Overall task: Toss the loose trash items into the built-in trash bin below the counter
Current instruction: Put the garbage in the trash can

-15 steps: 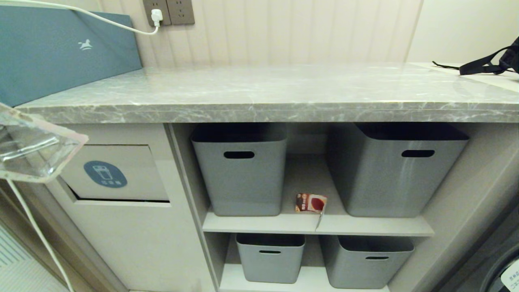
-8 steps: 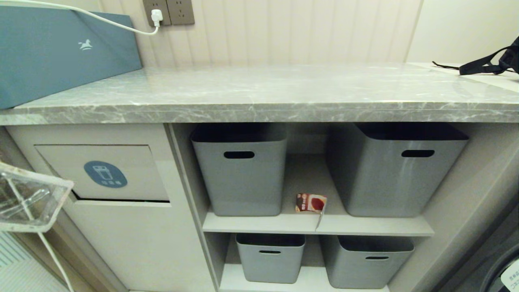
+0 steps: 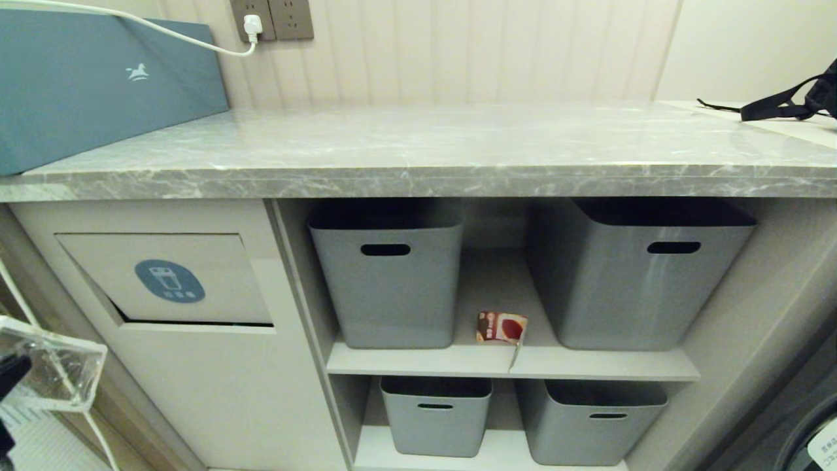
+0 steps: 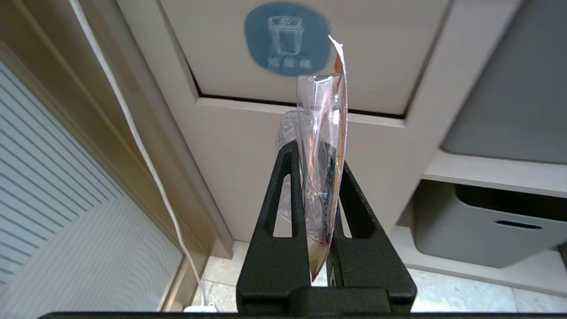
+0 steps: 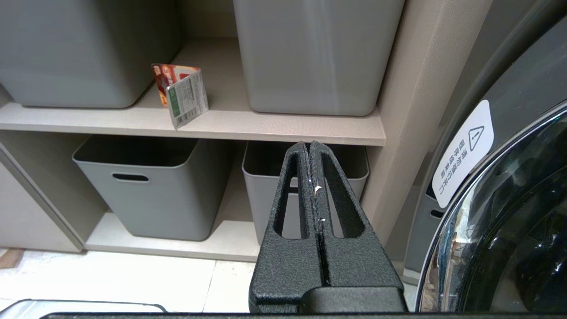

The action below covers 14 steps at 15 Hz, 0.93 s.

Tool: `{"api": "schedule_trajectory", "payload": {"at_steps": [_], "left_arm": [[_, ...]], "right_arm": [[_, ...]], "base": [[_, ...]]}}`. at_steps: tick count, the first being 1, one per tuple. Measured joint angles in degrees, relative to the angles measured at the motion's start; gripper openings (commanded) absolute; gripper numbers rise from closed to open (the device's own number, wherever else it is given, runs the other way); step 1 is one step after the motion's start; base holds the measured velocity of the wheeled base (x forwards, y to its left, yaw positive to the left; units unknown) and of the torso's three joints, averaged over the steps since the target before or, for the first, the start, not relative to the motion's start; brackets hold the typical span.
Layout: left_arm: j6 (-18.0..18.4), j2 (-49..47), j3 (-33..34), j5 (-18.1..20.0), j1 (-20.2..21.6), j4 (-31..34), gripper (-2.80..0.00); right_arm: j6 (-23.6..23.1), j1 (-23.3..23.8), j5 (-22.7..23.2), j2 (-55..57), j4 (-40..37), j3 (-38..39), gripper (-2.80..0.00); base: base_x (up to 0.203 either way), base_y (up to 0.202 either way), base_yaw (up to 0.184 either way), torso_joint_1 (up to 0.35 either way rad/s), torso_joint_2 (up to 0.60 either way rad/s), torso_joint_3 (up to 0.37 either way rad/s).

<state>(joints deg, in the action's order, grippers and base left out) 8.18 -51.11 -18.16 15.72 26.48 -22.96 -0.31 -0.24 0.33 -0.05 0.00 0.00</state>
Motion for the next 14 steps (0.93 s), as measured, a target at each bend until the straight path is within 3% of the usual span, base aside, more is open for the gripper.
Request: {"api": "schedule_trajectory", "payload": {"at_steps": [9,14], "left_arm": [[-0.5,-20.2,3.0,2.5,-0.6,-22.1,-2.8],[-0.5,-34.3,-2.2,3.1,-2.3,-33.2,-2.8]], "right_arm": [[0.0,0.0,0.0,0.0,0.0,0.0,-2.8],[0.0,0.0,0.0,0.0,0.0,0.0,-2.8]], "base": [[0.0,0.0,0.0,0.0,0.0,0.0],[0.0,0.0,0.0,0.0,0.0,0.0]]}}
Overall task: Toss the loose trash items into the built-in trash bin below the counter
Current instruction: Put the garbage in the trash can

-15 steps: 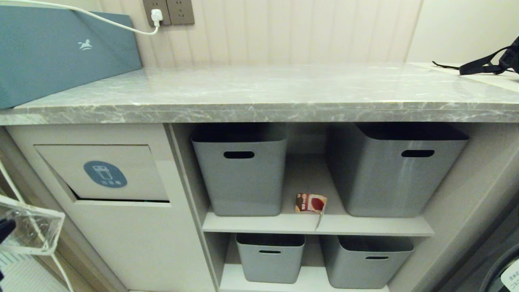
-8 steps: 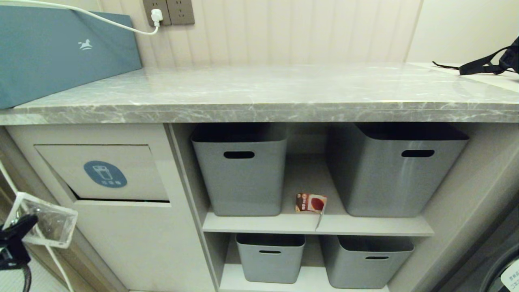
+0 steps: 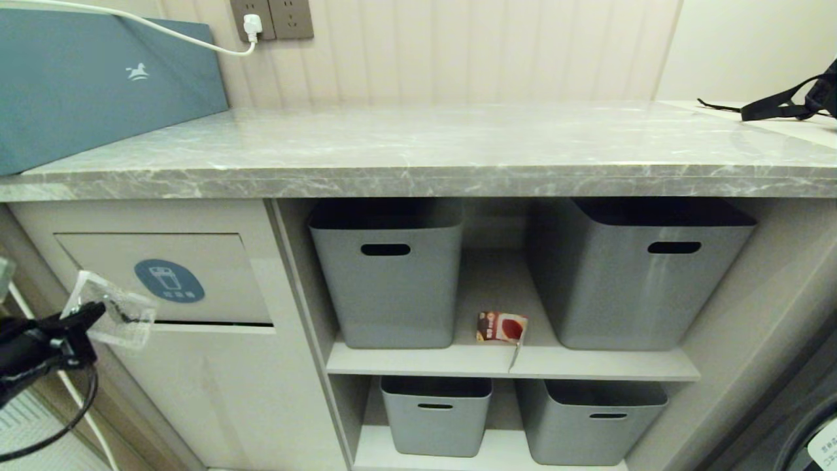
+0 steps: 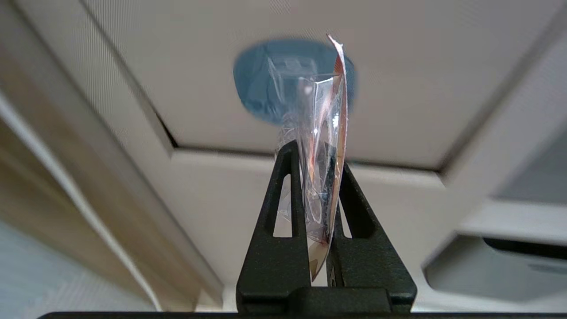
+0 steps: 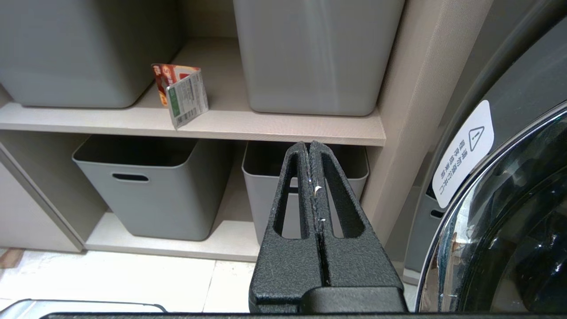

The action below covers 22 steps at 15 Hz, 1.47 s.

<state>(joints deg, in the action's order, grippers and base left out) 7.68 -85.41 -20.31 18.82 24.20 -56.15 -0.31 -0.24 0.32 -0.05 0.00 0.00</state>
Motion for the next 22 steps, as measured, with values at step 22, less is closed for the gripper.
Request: {"api": "schedule_trajectory", "payload": {"at_steps": [22], "left_arm": [[0.6,-40.2,-17.5,2.9,-4.4,-31.0,-2.8]], "right_arm": [[0.0,0.0,0.0,0.0,0.0,0.0,-2.8]], "base": [[0.0,0.0,0.0,0.0,0.0,0.0]]}}
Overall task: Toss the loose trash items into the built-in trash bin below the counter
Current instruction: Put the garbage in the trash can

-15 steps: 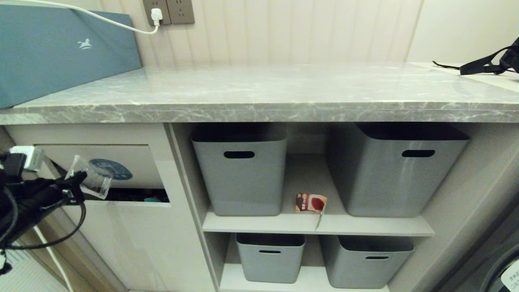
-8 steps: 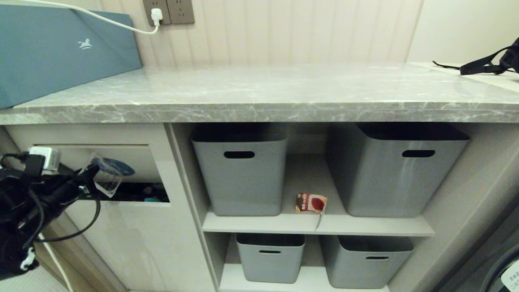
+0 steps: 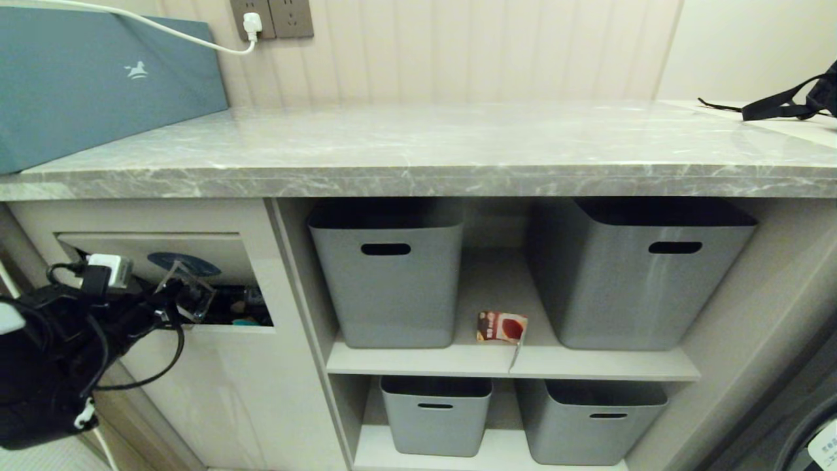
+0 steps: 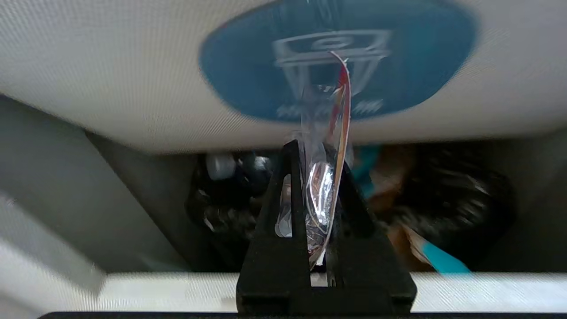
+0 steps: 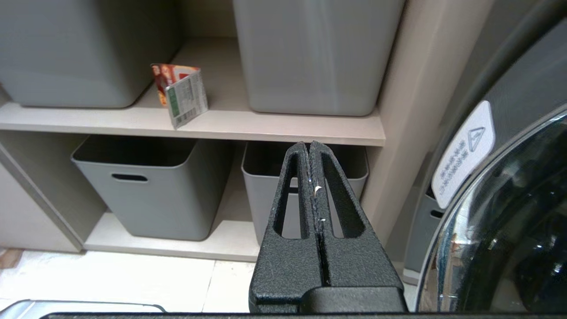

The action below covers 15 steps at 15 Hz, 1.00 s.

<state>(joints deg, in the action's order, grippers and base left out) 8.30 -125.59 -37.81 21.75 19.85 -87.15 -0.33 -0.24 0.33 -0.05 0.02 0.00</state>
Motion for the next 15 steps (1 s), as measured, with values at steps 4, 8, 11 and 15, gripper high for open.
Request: {"api": "schedule_trajectory", "payload": {"at_steps": [4,8,11,15], "left_arm": [[0.0,-3.6,-4.9,0.0,0.0,0.0,-2.8],[0.0,-5.6,-6.1,0.0,-0.1,0.0,-2.8],[0.0,-6.9,-8.7,0.0,-0.6,0.0,-2.8],[0.2,-9.1,-14.9,-0.1,-2.7,0.0,-2.8]], "right_arm": [[0.0,0.0,0.0,0.0,0.0,0.0,-2.8],[0.0,0.0,0.0,0.0,0.0,0.0,-2.8],[0.0,0.0,0.0,0.0,0.0,0.0,-2.8],[0.0,0.0,0.0,0.0,0.0,0.0,-2.8]], "base": [[0.0,0.0,0.0,0.0,0.0,0.0],[0.0,0.0,0.0,0.0,0.0,0.0],[0.0,0.0,0.0,0.0,0.0,0.0],[0.0,0.0,0.0,0.0,0.0,0.0]]}}
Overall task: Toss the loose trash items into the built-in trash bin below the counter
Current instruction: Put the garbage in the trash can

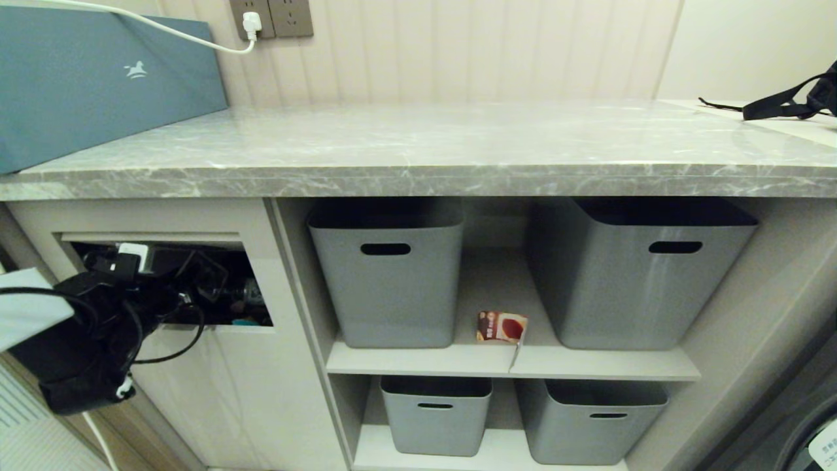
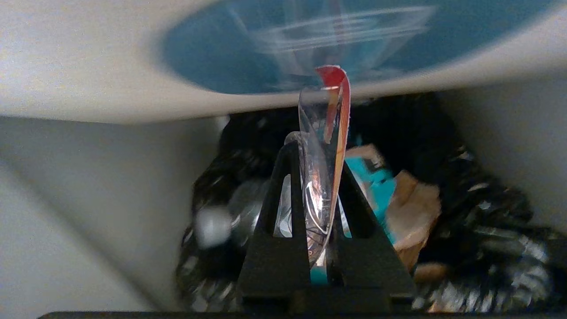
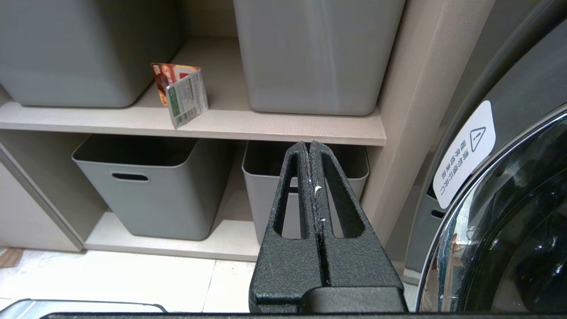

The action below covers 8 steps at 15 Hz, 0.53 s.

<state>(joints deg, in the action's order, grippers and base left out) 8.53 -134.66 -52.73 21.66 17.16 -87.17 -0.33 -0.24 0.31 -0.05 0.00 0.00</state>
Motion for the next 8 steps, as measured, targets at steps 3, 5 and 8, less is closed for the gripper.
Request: {"api": "schedule_trajectory", "payload": {"at_steps": [3,5,8], "left_arm": [[1.0,-1.3,-1.4,-0.2,-1.2,0.2,0.0],[1.6,-1.5,-1.2,-0.4,-1.3,-0.1,0.0],[1.7,-1.2,1.0,-0.3,-1.4,0.0,0.0]], "right_arm": [[0.0,0.0,0.0,0.0,0.0,0.0,-2.8],[0.0,0.0,0.0,0.0,0.0,0.0,-2.8],[0.0,0.0,0.0,0.0,0.0,0.0,-2.8]], "base": [[0.0,0.0,0.0,0.0,0.0,0.0],[0.0,0.0,0.0,0.0,0.0,0.0],[0.0,0.0,0.0,0.0,0.0,0.0]]}}
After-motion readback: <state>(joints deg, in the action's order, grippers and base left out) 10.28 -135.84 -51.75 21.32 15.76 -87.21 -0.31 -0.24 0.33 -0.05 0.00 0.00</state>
